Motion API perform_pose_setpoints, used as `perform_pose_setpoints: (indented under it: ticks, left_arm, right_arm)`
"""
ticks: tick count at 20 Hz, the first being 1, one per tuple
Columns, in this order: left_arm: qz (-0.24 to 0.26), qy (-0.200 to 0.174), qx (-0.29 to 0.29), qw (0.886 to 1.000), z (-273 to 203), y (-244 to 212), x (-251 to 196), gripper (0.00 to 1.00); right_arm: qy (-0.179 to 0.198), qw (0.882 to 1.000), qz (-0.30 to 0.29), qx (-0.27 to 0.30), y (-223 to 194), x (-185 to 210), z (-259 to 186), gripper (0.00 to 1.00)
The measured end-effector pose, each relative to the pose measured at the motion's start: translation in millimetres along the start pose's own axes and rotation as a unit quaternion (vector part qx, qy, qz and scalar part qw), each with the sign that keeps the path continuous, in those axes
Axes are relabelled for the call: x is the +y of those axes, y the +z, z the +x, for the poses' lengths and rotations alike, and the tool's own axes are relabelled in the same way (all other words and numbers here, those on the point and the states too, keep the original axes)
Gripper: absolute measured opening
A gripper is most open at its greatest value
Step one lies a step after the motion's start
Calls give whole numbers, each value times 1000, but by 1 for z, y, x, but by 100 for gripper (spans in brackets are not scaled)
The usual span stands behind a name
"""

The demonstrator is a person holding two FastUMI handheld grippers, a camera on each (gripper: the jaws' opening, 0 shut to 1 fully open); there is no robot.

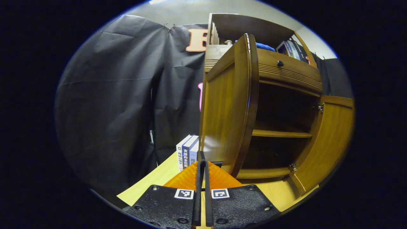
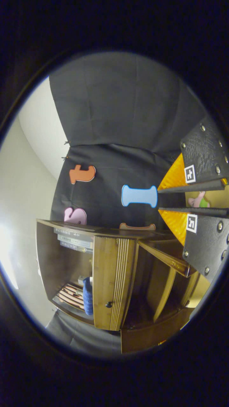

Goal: Open the right door of the double-door shoe cabinet with the right hand, and open the left door with the left hand.

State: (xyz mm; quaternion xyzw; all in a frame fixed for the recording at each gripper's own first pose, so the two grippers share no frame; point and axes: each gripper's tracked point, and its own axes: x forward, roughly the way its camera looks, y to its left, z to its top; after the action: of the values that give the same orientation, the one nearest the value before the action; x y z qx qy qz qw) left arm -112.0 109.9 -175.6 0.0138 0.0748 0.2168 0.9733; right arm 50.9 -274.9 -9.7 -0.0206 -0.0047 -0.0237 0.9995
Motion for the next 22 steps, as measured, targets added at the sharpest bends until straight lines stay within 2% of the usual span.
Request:
perform_pose_setpoints:
  ticks: [1,2,3,8,9,15,17,19,20,21,22]
  left_arm:
    - [0,9,-1,1000,1,1,12,3]
    - [4,15,-1,1000,2,2,20,9]
    - [8,18,-2,1000,3,3,29,6]
    - [-3,-5,-4,1000,2,5,37,4]
    - [-3,-7,-4,1000,2,5,37,0]
    - [3,-27,7,1000,2,7,37,0]
    - [4,-31,12,999,0,9,38,4]
    - [9,-26,14,1000,-2,12,43,4]
    - [9,-14,14,1000,-3,15,50,9]
    - [4,0,12,1000,-1,20,61,0]
    - [-5,6,11,1000,-4,22,69,0]
  right_arm:
    - [-1,1000,-1,-1,1,0,0,21]
    - [-3,1000,-2,-2,1,0,1,21]
    - [-6,1000,-2,-2,2,-1,2,21]
    - [-12,1000,1,-2,1,-2,2,21]
    - [-13,1000,-1,-2,2,-2,1,21]
    - [-16,1000,-8,-2,2,-3,3,21]
    - [-16,1000,-6,-2,1,-2,3,21]
    - [-16,1000,-6,-2,1,-3,2,21]
    - [-17,1000,-7,-3,2,-5,1,21]
    - [-18,1000,-8,-4,3,-6,0,21]
    - [-20,1000,-9,-4,3,-7,0,21]
